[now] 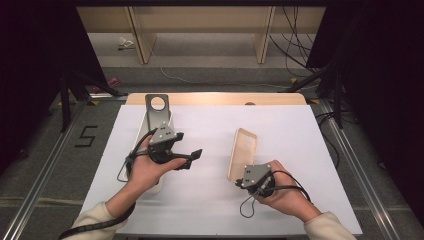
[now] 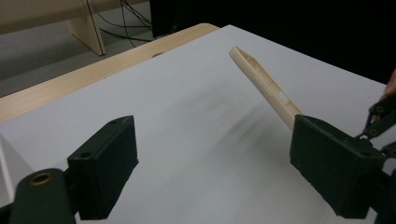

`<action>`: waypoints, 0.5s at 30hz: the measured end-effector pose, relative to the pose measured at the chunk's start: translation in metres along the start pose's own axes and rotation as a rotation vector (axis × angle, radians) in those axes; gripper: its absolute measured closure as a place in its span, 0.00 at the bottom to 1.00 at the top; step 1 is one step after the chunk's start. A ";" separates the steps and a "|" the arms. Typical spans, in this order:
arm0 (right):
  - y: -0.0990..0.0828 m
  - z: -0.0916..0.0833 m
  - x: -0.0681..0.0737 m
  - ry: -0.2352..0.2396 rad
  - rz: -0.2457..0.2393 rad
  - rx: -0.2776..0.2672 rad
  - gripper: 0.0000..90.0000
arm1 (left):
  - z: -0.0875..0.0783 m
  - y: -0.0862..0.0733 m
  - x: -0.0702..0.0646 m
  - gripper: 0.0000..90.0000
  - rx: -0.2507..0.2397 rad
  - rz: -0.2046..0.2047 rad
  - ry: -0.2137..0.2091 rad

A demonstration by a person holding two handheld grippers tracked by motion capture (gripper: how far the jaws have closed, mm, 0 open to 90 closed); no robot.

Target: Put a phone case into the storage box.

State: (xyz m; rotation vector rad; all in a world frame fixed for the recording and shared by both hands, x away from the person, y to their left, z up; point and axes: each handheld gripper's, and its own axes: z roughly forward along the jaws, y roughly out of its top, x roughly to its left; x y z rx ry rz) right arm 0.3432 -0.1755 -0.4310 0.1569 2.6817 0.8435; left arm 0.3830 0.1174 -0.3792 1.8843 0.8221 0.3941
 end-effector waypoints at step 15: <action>0.008 0.003 0.004 0.006 -0.016 -0.004 0.98 | 0.060 0.034 -0.006 0.18 0.154 -0.029 -0.035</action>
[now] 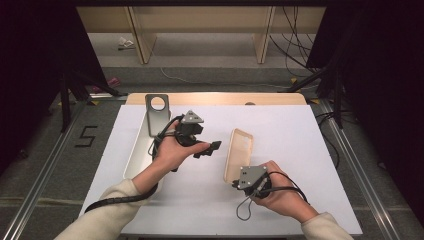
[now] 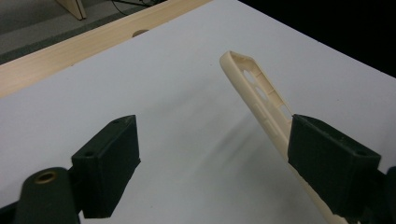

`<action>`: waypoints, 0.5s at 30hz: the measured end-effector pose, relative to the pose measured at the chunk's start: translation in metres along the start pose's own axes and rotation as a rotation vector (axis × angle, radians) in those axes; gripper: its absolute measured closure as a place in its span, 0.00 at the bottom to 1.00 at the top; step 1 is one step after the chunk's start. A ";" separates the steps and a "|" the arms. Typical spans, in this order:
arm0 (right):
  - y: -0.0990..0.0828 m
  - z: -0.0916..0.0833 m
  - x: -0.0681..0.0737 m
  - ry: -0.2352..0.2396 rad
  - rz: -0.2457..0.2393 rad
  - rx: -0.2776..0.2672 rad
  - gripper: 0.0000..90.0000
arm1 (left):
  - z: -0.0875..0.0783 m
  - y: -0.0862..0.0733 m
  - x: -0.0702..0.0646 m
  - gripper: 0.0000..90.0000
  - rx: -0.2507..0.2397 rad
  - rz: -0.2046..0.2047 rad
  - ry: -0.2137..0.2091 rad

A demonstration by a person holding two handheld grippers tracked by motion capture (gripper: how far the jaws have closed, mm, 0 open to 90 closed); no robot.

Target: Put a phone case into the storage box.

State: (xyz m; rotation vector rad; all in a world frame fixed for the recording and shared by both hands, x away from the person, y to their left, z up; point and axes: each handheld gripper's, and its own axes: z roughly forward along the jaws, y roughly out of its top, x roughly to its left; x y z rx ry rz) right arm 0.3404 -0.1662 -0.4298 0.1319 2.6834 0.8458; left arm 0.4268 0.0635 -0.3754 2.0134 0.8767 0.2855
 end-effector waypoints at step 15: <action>0.004 0.002 0.002 -0.007 -0.021 -0.003 0.98 | 0.045 0.024 -0.007 0.26 0.112 -0.060 -0.011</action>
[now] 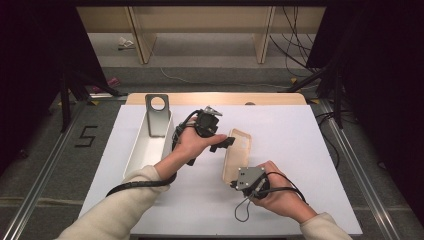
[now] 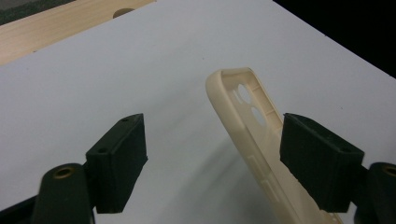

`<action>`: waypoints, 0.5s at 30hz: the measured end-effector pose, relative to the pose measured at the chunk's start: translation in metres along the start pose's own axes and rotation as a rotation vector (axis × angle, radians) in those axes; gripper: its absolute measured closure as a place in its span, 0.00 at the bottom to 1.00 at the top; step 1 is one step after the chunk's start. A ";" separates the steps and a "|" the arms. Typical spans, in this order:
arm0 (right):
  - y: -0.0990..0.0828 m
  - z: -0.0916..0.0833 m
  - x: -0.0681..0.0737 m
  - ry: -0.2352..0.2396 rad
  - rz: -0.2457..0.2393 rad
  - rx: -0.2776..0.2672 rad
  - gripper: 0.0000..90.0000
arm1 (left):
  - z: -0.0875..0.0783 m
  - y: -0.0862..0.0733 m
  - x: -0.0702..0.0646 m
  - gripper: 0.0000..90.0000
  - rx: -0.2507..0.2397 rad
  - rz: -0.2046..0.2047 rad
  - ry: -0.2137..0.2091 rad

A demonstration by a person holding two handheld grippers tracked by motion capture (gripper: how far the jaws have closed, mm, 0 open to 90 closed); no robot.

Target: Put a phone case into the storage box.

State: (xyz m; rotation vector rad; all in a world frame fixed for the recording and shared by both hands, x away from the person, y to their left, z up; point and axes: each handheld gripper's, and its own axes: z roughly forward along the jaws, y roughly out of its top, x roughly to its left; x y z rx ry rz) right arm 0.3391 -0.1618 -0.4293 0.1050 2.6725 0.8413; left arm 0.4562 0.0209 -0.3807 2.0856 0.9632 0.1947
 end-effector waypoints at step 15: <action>0.003 0.000 0.002 0.000 -0.011 0.001 0.98 | 0.018 0.007 0.003 0.51 0.071 -0.083 -0.027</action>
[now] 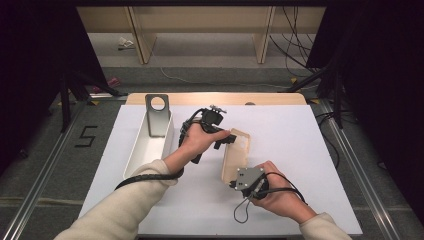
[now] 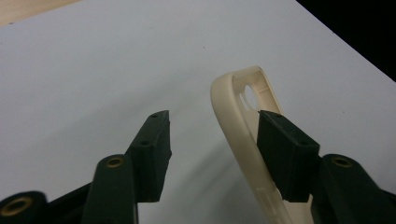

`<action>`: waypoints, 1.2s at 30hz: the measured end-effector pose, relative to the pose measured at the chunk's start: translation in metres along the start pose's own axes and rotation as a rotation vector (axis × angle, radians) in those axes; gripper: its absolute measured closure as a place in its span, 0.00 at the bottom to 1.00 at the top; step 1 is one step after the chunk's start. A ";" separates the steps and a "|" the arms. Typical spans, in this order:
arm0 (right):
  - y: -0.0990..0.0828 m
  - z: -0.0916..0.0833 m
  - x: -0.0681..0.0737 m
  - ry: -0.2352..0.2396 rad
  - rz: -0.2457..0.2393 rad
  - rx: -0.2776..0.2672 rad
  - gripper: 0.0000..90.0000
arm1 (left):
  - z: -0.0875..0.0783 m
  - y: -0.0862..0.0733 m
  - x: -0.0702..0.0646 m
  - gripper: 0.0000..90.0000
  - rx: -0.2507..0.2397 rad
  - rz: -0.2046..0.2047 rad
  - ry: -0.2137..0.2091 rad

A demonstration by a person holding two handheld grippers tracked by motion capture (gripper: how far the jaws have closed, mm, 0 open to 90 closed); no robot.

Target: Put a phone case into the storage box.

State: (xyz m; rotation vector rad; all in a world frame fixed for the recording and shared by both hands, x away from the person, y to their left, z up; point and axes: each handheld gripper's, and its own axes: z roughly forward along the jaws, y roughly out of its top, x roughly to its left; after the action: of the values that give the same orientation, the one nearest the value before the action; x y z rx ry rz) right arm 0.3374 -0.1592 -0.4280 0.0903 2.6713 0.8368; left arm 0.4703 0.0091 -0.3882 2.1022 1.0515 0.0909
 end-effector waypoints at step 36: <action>-0.006 0.004 -0.005 -0.052 0.029 0.022 0.93 | -0.031 0.004 -0.031 0.91 -0.172 0.056 -0.136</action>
State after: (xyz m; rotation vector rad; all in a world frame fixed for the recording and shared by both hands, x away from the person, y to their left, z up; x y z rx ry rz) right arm 0.3434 -0.1623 -0.4330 0.1549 2.6373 0.8024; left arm 0.4406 0.0050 -0.3557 1.9533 0.8727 0.0628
